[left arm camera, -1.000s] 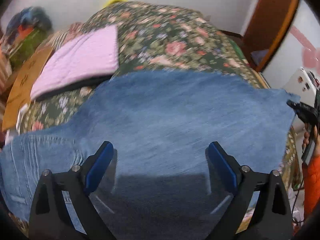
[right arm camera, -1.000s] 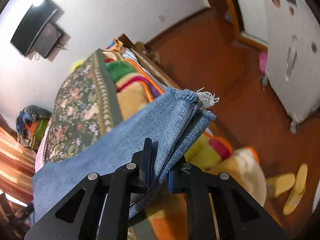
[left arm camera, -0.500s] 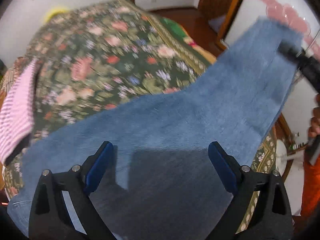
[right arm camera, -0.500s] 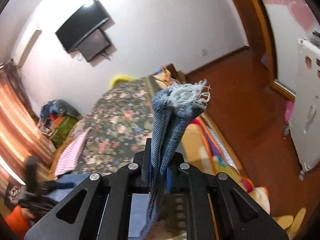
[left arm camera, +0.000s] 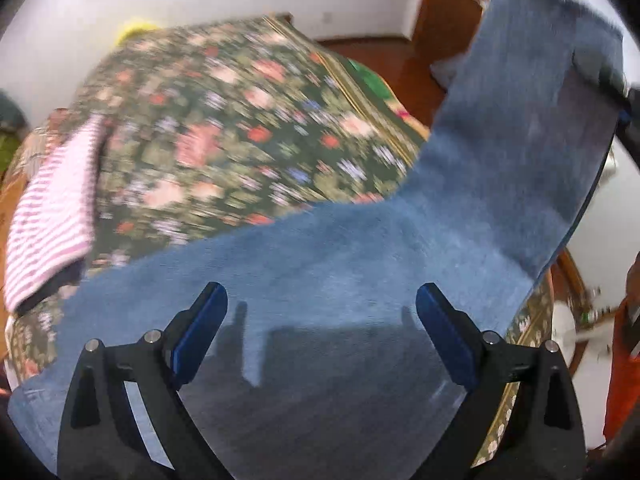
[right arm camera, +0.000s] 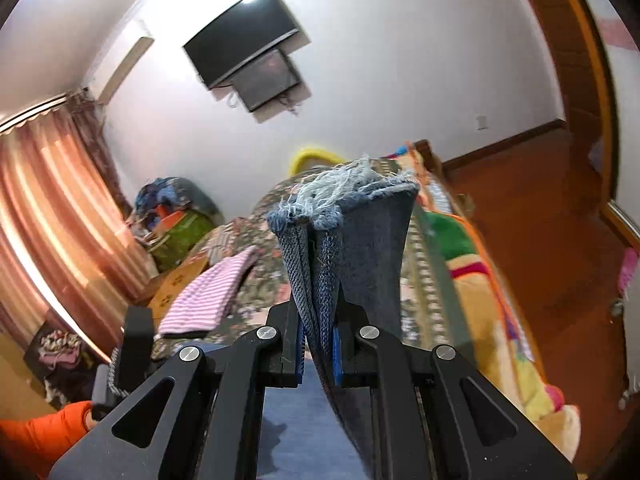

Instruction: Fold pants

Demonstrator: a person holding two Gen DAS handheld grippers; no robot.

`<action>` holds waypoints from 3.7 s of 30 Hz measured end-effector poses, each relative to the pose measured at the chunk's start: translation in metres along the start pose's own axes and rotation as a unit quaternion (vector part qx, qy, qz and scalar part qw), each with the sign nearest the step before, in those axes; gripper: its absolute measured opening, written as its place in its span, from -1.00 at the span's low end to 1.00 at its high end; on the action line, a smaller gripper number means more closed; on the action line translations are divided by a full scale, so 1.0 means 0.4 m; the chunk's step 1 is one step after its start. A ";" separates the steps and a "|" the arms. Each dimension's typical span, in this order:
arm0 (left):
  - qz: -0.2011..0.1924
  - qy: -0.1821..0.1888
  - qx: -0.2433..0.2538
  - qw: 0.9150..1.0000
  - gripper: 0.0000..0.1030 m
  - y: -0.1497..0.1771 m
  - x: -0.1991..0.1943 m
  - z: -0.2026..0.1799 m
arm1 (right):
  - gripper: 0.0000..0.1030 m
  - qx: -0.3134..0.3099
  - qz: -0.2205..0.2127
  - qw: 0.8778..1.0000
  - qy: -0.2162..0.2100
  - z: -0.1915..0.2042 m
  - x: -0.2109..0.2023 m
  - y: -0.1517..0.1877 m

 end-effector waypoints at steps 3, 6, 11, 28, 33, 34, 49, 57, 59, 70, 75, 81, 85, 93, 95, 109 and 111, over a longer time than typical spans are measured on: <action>-0.037 -0.016 -0.004 0.999 0.88 -0.023 -0.070 0.049 | -0.82 -0.011 0.010 1.000 -0.025 0.056 0.024 0.012; -0.071 -0.040 -0.001 0.997 0.88 -0.034 -0.145 0.103 | -0.82 -0.020 0.026 0.998 -0.051 0.118 0.050 0.036; -0.114 -0.055 -0.018 0.992 0.88 -0.023 -0.254 0.187 | -0.82 -0.028 0.063 0.994 -0.085 0.209 0.097 0.111; -0.113 -0.035 -0.094 0.988 0.88 0.053 -0.268 0.286 | -0.72 -0.064 0.243 0.963 -0.097 0.287 0.167 0.469; -0.103 -0.032 -0.077 0.991 0.88 0.035 -0.213 0.248 | -0.24 -0.060 0.251 0.959 -0.115 0.310 0.125 0.445; -0.099 -0.031 -0.073 0.992 0.88 0.033 -0.199 0.240 | -0.23 -0.068 0.246 0.959 -0.119 0.314 0.112 0.434; -0.020 -0.029 -0.058 0.998 0.89 0.151 -0.048 0.202 | 0.09 -0.056 0.207 0.976 0.035 0.040 0.103 0.378; -0.017 -0.026 -0.060 0.998 0.90 0.158 -0.047 0.202 | 0.10 -0.057 0.236 0.969 0.053 0.035 0.109 0.421; -0.017 -0.033 -0.064 0.997 0.89 0.156 -0.059 0.208 | 0.10 -0.076 0.238 0.966 0.059 0.045 0.106 0.417; -0.110 -0.137 -0.101 0.979 0.89 0.170 -0.306 0.362 | 0.12 -0.145 0.177 0.973 0.008 0.209 0.116 0.317; -0.145 -0.189 -0.155 0.959 0.89 0.223 -0.452 0.465 | 0.13 -0.167 0.160 0.972 -0.043 0.320 0.133 0.308; -0.154 -0.242 -0.233 0.929 0.89 0.353 -0.596 0.584 | 0.23 -0.185 0.154 0.966 -0.096 0.434 0.151 0.335; -0.141 -0.237 -0.299 0.913 0.89 0.463 -0.631 0.633 | 0.24 -0.200 0.163 0.959 -0.118 0.486 0.165 0.371; -0.122 -0.203 -0.420 0.876 0.89 0.660 -0.617 0.684 | 0.24 -0.226 0.187 0.946 -0.139 0.558 0.184 0.433; -0.119 -0.189 -0.441 0.869 0.89 0.688 -0.597 0.696 | 0.24 -0.234 0.192 0.943 -0.139 0.570 0.191 0.447; -0.125 -0.149 -0.465 0.864 0.92 0.677 -0.483 0.757 | 0.24 -0.247 0.226 0.932 -0.136 0.595 0.235 0.504; -0.135 -0.146 -0.467 0.861 0.92 0.672 -0.479 0.768 | 0.24 -0.248 0.232 0.930 -0.139 0.601 0.242 0.514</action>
Point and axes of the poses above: each gripper's, at about its wrist camera, not at the fingertips, and x roughly the way its jaws point, z to its left, y to its underside, the point moved 7 cm from there along x, roughly the way its jaws point, and after that the axes turned 13 degrees about -z, right-handed, at the moved point
